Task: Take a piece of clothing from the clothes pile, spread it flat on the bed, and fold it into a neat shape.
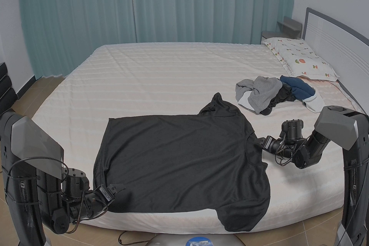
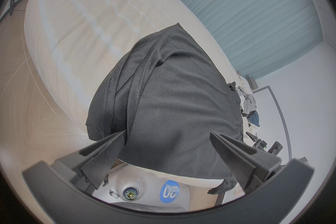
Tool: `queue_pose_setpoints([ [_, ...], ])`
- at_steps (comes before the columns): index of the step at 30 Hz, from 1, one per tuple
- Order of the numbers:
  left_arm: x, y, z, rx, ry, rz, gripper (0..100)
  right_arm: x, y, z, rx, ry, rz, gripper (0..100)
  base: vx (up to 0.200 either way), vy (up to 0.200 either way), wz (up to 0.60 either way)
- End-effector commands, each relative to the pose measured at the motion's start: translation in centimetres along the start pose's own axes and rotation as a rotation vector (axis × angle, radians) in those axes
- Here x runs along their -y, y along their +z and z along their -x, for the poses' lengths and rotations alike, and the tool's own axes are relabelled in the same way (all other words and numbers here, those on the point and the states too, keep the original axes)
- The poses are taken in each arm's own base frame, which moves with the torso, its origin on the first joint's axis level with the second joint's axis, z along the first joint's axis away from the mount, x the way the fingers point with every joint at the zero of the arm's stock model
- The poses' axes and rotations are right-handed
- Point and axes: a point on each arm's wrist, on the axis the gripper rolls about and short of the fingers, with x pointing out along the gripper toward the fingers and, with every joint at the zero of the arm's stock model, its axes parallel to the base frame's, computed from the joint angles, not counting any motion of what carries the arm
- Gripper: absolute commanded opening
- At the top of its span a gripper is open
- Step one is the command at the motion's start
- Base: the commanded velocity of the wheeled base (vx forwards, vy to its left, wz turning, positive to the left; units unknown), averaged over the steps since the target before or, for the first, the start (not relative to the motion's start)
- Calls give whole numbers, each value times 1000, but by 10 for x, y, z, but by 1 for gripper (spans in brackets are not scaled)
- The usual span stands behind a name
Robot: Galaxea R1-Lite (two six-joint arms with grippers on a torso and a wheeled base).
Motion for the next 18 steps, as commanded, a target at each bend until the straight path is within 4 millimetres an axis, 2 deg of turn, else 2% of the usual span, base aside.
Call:
queue_pose_setpoints([
  [1, -2, 1, 4, 4, 10, 8, 100, -8, 13, 19, 27, 27, 0, 100, 0, 0, 0],
  [4, -3, 6, 6, 28, 10, 22, 100, -12, 17, 39, 26, 32, 6, 100, 0, 0, 0],
  [8, -2, 12, 11, 56, 3, 29, 100, -12, 11, 67, -20, 45, 9, 100, 0, 0, 0],
  [11, -2, 12, 12, 58, 2, 30, 100, -11, 3, 91, -64, 77, 17, 100, 0, 0, 0],
  [15, -3, 11, 11, 50, 11, 33, 100, -10, -7, 110, -71, 98, 33, 100, 0, 0, 0],
  [18, -3, 11, 11, 49, 12, 34, 100, -10, -25, 123, -92, 111, 54, 100, 0, 0, 0],
])
